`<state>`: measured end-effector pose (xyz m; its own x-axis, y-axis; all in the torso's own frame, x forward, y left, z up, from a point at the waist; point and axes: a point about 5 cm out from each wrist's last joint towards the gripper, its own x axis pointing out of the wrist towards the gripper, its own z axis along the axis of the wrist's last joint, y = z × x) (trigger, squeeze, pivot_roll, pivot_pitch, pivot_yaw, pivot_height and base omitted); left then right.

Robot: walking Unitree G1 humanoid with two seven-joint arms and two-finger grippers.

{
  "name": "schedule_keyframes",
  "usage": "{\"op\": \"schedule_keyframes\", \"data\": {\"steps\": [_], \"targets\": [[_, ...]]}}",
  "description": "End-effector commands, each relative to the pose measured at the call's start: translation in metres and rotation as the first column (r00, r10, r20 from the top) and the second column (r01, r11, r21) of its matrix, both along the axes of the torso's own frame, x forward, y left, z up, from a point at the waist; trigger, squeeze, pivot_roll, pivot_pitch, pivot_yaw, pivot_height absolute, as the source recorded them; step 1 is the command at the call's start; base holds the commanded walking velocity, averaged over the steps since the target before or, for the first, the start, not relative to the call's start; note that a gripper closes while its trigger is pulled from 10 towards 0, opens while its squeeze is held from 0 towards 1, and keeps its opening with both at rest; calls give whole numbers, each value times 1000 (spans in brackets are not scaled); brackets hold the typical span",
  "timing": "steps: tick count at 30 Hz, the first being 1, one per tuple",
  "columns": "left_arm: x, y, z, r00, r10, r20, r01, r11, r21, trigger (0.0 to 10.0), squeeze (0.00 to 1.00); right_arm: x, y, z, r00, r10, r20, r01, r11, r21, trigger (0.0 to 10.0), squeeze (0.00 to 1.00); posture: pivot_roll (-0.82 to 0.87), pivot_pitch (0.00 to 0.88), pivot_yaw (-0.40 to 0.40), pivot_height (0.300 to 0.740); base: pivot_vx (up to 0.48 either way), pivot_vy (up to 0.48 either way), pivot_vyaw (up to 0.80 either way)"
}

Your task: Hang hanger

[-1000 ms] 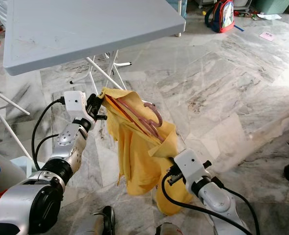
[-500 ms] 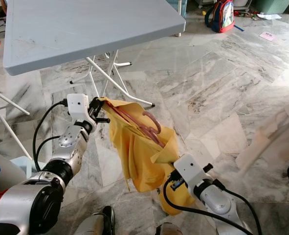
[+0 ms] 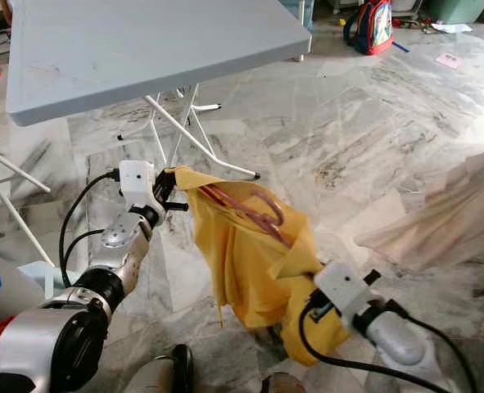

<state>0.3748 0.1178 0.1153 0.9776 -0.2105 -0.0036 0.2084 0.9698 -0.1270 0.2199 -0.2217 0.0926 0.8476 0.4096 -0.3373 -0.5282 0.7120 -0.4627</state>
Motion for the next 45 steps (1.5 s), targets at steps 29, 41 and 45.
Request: {"op": "schedule_keyframes", "data": {"steps": [29, 41, 45], "targets": [[6, 25, 10, 996, 88, -4, -88, 991, -98, 0, 0, -3, -44, -23, 991, -132, -36, 118, 955, -272, 10000, 0, -217, 216, 66, 740, 0, 0, 0], [6, 54, 5, 982, 174, -75, -178, 983, -52, 0, 0, -17, -65, 5, 997, -51, -52, 39, 975, -218, 10000, 0, -224, 213, 69, 740, 0, 0, 0], [6, 53, 3, 980, 179, -89, -184, 981, -54, 0, 0, -20, -65, 14, 998, -7, -67, -5, 983, -186, 10000, 0, -233, 209, 69, 740, 0, 0, 0]]}}
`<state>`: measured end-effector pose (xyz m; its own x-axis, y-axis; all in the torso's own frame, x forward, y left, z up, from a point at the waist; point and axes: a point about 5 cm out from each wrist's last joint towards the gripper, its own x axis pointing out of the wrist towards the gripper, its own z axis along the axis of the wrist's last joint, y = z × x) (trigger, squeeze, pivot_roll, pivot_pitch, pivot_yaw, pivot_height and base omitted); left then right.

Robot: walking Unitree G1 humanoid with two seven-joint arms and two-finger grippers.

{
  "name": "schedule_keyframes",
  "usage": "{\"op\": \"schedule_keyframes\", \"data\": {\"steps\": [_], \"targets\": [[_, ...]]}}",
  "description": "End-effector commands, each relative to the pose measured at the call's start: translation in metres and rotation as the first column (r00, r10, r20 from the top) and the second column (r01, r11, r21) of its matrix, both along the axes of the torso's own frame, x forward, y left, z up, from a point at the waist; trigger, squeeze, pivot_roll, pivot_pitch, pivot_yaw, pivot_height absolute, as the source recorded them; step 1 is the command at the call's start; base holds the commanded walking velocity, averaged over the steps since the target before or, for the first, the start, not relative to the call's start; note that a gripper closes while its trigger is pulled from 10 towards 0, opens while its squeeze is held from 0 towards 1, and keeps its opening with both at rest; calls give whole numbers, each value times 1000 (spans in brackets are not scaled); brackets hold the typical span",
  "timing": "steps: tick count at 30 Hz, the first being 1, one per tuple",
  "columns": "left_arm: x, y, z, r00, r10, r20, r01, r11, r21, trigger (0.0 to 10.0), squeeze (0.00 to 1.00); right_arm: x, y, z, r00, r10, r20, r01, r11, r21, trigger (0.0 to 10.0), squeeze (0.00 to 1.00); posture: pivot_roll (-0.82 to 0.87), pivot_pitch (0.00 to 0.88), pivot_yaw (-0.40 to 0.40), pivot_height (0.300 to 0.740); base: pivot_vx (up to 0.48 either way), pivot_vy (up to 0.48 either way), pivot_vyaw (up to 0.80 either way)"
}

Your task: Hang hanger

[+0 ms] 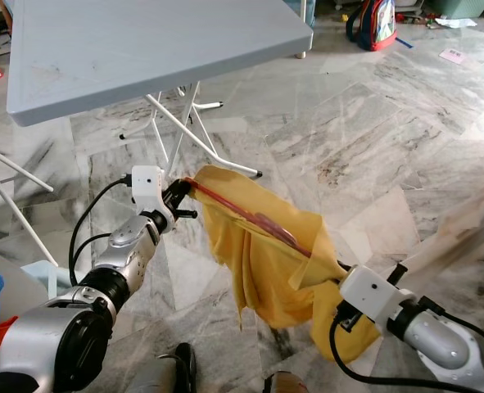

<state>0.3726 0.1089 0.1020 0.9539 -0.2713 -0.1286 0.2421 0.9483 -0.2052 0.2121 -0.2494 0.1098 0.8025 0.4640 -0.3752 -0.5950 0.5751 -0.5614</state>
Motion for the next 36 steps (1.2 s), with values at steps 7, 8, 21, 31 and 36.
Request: {"op": "schedule_keyframes", "data": {"steps": [7, 8, 21, 31, 36], "targets": [[6, 57, 11, 972, 233, 23, -232, 972, -17, 0, 0, -7, -40, 20, 991, -125, -49, 126, 992, 15, 10000, 0, -236, 208, 67, 740, 0, 0, 0], [5, 56, 8, 973, 229, 15, -229, 973, -23, 0, 0, -3, -43, 28, 990, -142, -20, 143, 989, 42, 10000, 0, -235, 206, 67, 740, 0, 0, 0], [-9, 45, -16, 976, 213, -48, -216, 974, -71, 0, 0, 22, -28, 54, 967, -218, 132, 186, 959, 215, 10000, 0, -223, 208, 52, 740, 0, 0, 0], [-33, 13, -50, 994, 27, -110, -26, 1000, 10, 10000, 1000, 27, -33, 64, 972, -197, 128, 171, 967, 190, 10000, 0, -226, 207, 38, 740, 0, 0, 0], [-39, 3, -51, 994, -98, -40, 103, 987, 124, 10000, 1000, 31, -27, 59, 979, -170, 108, 151, 975, 163, 10000, 0, -224, 208, 40, 740, 0, 0, 0]]}}
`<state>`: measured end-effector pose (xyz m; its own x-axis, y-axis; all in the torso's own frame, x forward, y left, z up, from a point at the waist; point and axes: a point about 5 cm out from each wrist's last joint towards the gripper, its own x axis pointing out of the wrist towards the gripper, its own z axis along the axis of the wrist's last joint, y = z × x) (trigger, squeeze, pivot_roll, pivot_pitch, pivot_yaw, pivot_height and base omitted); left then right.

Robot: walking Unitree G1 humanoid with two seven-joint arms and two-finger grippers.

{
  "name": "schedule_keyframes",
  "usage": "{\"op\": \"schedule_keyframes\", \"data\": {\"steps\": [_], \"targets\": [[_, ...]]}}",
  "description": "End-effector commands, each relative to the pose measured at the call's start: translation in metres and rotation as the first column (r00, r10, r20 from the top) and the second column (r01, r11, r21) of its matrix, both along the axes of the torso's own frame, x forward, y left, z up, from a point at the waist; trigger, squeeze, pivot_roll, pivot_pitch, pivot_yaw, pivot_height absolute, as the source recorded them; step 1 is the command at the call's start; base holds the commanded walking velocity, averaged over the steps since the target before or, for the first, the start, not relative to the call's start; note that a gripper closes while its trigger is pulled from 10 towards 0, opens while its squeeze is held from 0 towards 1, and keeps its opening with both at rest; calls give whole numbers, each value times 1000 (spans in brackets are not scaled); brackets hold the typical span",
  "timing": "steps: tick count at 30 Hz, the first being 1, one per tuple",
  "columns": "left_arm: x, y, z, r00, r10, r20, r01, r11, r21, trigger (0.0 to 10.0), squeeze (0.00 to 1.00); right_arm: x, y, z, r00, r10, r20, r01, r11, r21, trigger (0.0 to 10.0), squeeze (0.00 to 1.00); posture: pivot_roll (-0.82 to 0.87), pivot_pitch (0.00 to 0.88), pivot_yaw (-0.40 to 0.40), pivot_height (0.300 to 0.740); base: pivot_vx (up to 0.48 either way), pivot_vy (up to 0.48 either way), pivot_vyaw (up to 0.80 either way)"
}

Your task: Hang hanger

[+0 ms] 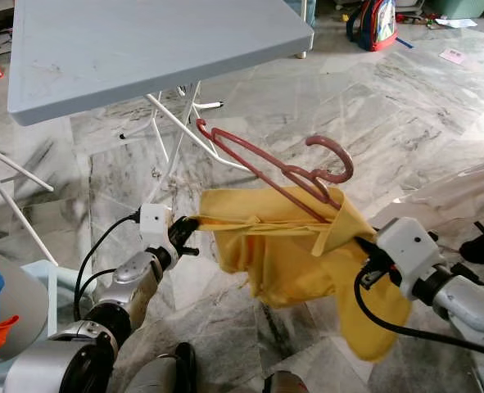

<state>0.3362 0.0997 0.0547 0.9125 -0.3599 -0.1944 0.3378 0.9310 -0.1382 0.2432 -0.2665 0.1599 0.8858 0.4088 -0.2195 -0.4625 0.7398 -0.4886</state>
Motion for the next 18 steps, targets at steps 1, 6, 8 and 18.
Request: {"op": "schedule_keyframes", "data": {"steps": [1, 6, 8, 18], "targets": [[-4, 12, -4, 1000, -15, 26, 13, 998, 59, 10000, 1000, 1, -9, 8, 999, -31, 23, 32, 999, -35, 10000, 0, -224, 208, 40, 740, 0, 0, 0], [-10, 19, -4, 987, -136, 91, 117, 975, 187, 10000, 1000, 8, -5, 4, 1000, 14, 3, -14, 995, -101, 10000, 0, -216, 210, 37, 740, 0, 0, 0], [-11, 20, -4, 985, -145, 95, 124, 972, 197, 10000, 1000, 8, -5, 4, 1000, 17, 2, -17, 994, -104, 10000, 0, -216, 210, 37, 740, 0, 0, 0], [-27, 22, -8, 929, -339, 148, 303, 927, 222, 10000, 1000, 14, -1, 0, 999, 43, -4, -43, 989, -141, 10000, 0, -199, 207, 31, 740, 0, 0, 0]]}}
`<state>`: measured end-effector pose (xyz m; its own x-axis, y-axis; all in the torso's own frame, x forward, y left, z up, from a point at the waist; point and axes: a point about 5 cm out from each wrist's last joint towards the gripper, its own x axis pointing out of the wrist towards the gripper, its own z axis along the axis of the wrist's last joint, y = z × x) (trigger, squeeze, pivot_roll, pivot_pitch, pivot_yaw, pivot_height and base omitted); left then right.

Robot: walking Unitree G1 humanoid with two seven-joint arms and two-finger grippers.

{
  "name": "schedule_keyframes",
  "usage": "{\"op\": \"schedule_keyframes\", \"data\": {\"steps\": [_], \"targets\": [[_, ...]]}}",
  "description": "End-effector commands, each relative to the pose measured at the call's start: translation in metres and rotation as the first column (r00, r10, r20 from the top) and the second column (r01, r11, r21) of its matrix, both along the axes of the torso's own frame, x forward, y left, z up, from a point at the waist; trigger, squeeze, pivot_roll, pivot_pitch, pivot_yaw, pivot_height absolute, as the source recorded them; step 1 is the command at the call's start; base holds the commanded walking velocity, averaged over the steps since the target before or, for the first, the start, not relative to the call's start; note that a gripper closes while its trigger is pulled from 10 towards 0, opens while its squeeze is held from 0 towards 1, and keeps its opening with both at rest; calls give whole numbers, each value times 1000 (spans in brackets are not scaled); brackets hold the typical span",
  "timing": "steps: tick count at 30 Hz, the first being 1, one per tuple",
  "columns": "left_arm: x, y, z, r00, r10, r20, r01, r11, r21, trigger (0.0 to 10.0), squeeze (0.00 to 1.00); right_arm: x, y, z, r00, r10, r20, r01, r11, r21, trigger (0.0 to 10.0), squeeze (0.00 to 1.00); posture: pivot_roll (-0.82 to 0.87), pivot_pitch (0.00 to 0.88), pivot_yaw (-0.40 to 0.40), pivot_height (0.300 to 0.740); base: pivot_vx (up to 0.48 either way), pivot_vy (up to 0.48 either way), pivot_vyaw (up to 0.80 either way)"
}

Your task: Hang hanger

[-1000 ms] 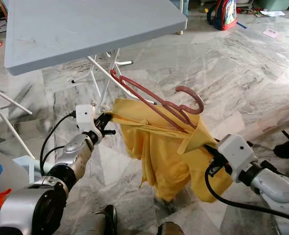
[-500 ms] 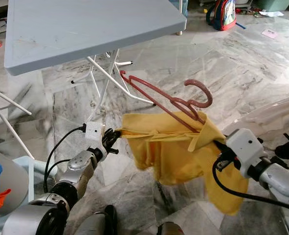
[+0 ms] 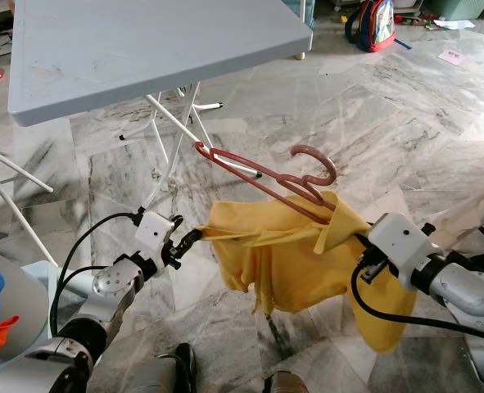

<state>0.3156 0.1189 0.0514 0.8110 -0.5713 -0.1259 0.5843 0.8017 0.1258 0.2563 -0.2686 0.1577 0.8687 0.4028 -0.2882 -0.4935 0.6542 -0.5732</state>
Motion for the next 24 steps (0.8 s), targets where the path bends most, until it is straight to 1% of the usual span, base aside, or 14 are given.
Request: {"op": "schedule_keyframes", "data": {"steps": [1, 5, 7, 8, 9, 10, 11, 12, 13, 15, 16, 18, 22, 24], "targets": [[-9, 0, -6, 996, -87, -17, 87, 996, -4, 10000, 1000, 2, 2, 1, 1000, 16, 16, -16, 1000, -8, 10000, 0, -199, 207, 31, 740, 0, 0, 0], [-15, -6, -12, 984, -153, -89, 148, 987, -61, 10000, 1000, 4, 6, -1, 1000, 23, 19, -23, 1000, -11, 10000, 0, -198, 209, 29, 740, 0, 0, 0], [-6, -3, -4, 995, -49, -88, 30, 980, -199, 10000, 1000, 7, 11, -2, 999, 27, 34, -26, 1000, -11, 10000, 0, -198, 209, 31, 740, 0, 0, 0], [-1, -1, -1, 993, 7, -118, -40, 961, -275, 10000, 1000, 7, 12, -2, 999, 25, 39, -24, 1000, -8, 10000, 0, -198, 209, 31, 740, 0, 0, 0], [9, 5, 4, 978, 87, -191, -159, 899, -409, 10000, 1000, 9, 14, -3, 999, 19, 51, -19, 1000, -3, 10000, 0, -198, 209, 31, 740, 0, 0, 0], [9, 5, 4, 978, 87, -191, -159, 899, -409, 10000, 1000, 9, 14, -3, 999, 19, 51, -19, 1000, -3, 10000, 0, -198, 209, 31, 740, 0, 0, 0], [14, 7, 9, 973, 105, -205, -189, 875, -446, 10000, 1000, 10, 17, -4, 998, 18, 54, -19, 1000, 2, 10000, 0, -198, 209, 30, 740, 0, 0, 0], [14, 8, 11, 977, 100, -190, -176, 881, -439, 10000, 1000, 10, 18, -5, 998, 21, 53, -21, 1000, 3, 10000, 0, -198, 209, 30, 740, 0, 0, 0], [14, 5, 16, 992, 62, -114, -101, 920, -379, 10000, 1000, 10, 19, -6, 998, 27, 50, -27, 1000, 1, 10000, 0, -199, 207, 30, 740, 0, 0, 0], [13, 1, 20, 998, 16, -53, -32, 946, -323, 10000, 1000, 10, 20, -7, 998, 38, 44, -38, 999, -6, 10000, 0, -199, 205, 29, 740, 0, 0, 0], [11, -4, 25, 999, -38, 14, 40, 965, -258, 10000, 1000, 10, 21, -8, 998, 51, 38, -50, 999, -16, 10000, 0, -200, 204, 30, 740, 0, 0, 0], [9, -10, 31, 990, -113, 86, 128, 972, -196, 10000, 1000, 12, 21, -7, 998, 56, 39, -55, 998, -31, 10000, 0, -200, 204, 29, 740, 0, 0, 0], [7, -15, 37, 976, -175, 131, 195, 969, -154, 10000, 1000, 14, 19, -6, 997, 59, 41, -56, 997, -50, 10000, 0, -202, 205, 27, 740, 0, 0, 0], [2, -20, 40, 952, -251, 174, 270, 959, -92, 10000, 1000, 16, 18, -5, 997, 59, 41, -56, 995, -77, 10000, 0, -202, 206, 26, 740, 0, 0, 0]]}}
